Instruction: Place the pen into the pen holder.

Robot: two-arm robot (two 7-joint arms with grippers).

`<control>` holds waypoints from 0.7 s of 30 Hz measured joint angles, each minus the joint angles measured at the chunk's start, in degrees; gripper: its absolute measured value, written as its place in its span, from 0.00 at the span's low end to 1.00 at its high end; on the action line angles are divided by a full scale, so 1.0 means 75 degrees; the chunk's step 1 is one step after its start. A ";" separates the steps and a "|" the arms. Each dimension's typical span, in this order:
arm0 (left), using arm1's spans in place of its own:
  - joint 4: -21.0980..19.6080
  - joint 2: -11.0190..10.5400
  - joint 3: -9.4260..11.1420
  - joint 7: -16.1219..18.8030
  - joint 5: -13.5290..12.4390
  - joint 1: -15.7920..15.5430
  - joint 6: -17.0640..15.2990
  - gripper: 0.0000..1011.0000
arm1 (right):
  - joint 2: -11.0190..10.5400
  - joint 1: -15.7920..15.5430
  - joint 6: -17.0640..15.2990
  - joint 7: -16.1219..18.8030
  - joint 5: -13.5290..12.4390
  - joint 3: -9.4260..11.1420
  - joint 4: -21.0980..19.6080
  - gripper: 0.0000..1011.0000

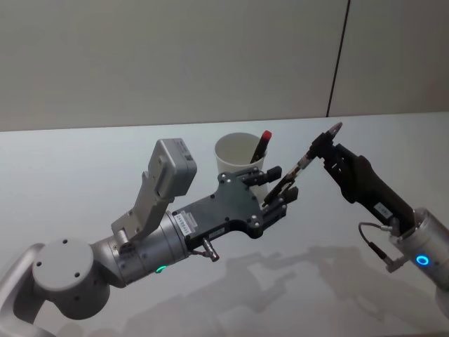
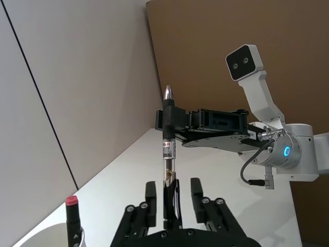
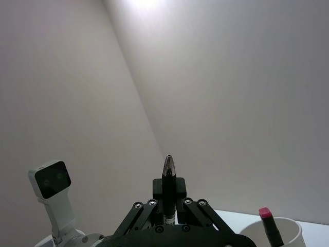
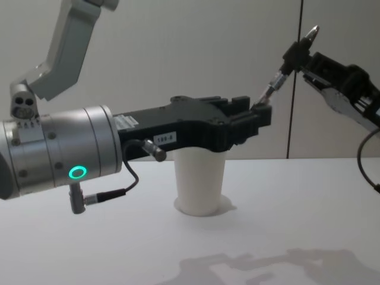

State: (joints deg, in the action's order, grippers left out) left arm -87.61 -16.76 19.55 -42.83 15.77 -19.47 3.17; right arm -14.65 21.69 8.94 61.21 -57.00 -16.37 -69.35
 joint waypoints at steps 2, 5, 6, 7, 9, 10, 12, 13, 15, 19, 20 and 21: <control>0.0000 0.0000 0.0000 0.0000 0.0000 0.0000 0.0000 0.46 | -0.0009 -0.0008 0.0004 -0.0008 0.0005 -0.0001 -0.0017 0.12; 0.0000 0.0000 0.0000 0.0000 0.0000 0.0000 0.0000 0.56 | -0.0029 -0.0025 0.0015 -0.0025 0.0012 -0.0001 -0.0060 0.12; 0.0000 0.0000 0.0000 0.0000 -0.0001 0.0000 0.0000 0.57 | -0.0040 -0.0036 0.0022 -0.0034 0.0016 0.0000 -0.0082 0.12; 0.0000 0.0000 0.0001 0.0000 0.0000 0.0000 0.0000 0.63 | -0.0045 -0.0041 0.0026 -0.0039 0.0019 0.0000 -0.0095 0.12; 0.0000 0.0000 0.0000 -0.0001 0.0000 0.0000 0.0000 0.68 | -0.0058 -0.0050 0.0035 -0.0051 0.0026 0.0003 -0.0120 0.12; 0.0000 0.0000 0.0000 0.0000 -0.0001 0.0000 0.0000 0.72 | -0.0075 -0.0065 0.0045 -0.0065 0.0040 0.0007 -0.0156 0.12; 0.0000 0.0000 0.0000 -0.0001 0.0000 0.0000 0.0001 0.77 | -0.0092 -0.0077 0.0057 -0.0083 0.0056 0.0015 -0.0189 0.12; 0.0000 0.0000 0.0000 -0.0001 -0.0001 0.0000 0.0000 0.79 | -0.0113 -0.0091 0.0070 -0.0102 0.0077 0.0023 -0.0228 0.12; 0.0000 0.0000 0.0000 0.0000 0.0000 0.0000 0.0000 0.86 | -0.0133 -0.0103 0.0085 -0.0129 0.0104 0.0030 -0.0264 0.12; 0.0000 0.0000 0.0000 -0.0001 0.0000 0.0000 0.0000 0.96 | -0.0188 -0.0132 0.0111 -0.0202 0.0189 0.0058 -0.0364 0.12; 0.0000 0.0000 0.0000 -0.0001 0.0000 0.0000 0.0000 0.97 | -0.0216 -0.0145 0.0125 -0.0239 0.0242 0.0075 -0.0416 0.12; 0.0000 0.0000 0.0000 0.0000 0.0000 0.0000 0.0000 0.99 | -0.0231 -0.0150 0.0132 -0.0257 0.0265 0.0084 -0.0441 0.12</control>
State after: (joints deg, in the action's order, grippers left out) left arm -87.61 -16.77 19.55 -42.83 15.76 -19.47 3.17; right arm -16.38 20.57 9.93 59.28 -55.01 -15.74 -72.66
